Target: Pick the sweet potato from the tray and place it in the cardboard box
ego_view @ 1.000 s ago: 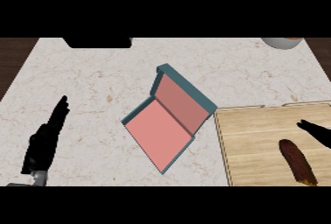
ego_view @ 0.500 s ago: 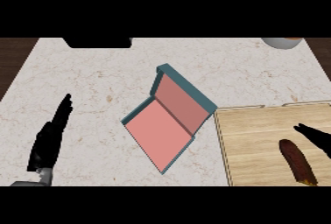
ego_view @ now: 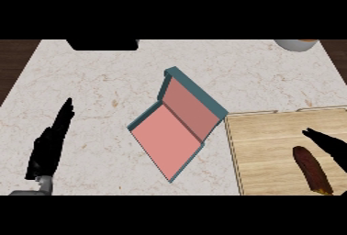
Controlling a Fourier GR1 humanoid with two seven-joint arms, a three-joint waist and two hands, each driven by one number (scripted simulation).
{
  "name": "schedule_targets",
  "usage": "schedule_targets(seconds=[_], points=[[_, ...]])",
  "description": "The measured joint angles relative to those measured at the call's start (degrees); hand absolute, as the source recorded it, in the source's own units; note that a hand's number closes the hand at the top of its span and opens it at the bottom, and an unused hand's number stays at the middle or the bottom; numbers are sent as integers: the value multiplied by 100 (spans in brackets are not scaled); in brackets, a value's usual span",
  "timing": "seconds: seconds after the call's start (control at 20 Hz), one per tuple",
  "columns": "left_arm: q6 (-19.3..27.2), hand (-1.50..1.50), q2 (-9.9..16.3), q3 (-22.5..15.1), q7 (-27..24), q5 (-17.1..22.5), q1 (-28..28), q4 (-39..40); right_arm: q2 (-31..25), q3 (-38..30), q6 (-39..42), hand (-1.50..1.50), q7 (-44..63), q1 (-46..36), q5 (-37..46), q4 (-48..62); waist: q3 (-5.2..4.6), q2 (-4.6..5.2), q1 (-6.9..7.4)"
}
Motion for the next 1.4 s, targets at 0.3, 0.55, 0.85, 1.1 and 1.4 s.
schedule_targets(seconds=[0.3, 0.55, 0.85, 1.1, 1.4], points=[[-164, 0, -152, 172, 10, -151, -82, 66, 387, -121, 188, -150, -61, -191, 364, 144, -1, 0, -2], [-254, 0, -286, 229, 192, -295, -29, -132, 614, -257, 130, -150, -369, 19, 680, 220, -1, -2, -7], [-419, 0, -417, 364, 57, -416, 30, -94, 815, -386, 192, -150, -608, 0, 1059, 380, 0, -2, -4], [-473, 0, -513, 421, 143, -550, 52, -201, 1092, -319, 204, 150, -684, -57, 1355, 596, -6, -3, 0], [-579, 0, -564, 530, -59, -566, 207, -172, 1168, -377, -312, 150, -1035, -124, 1774, 734, -26, -15, 5]])
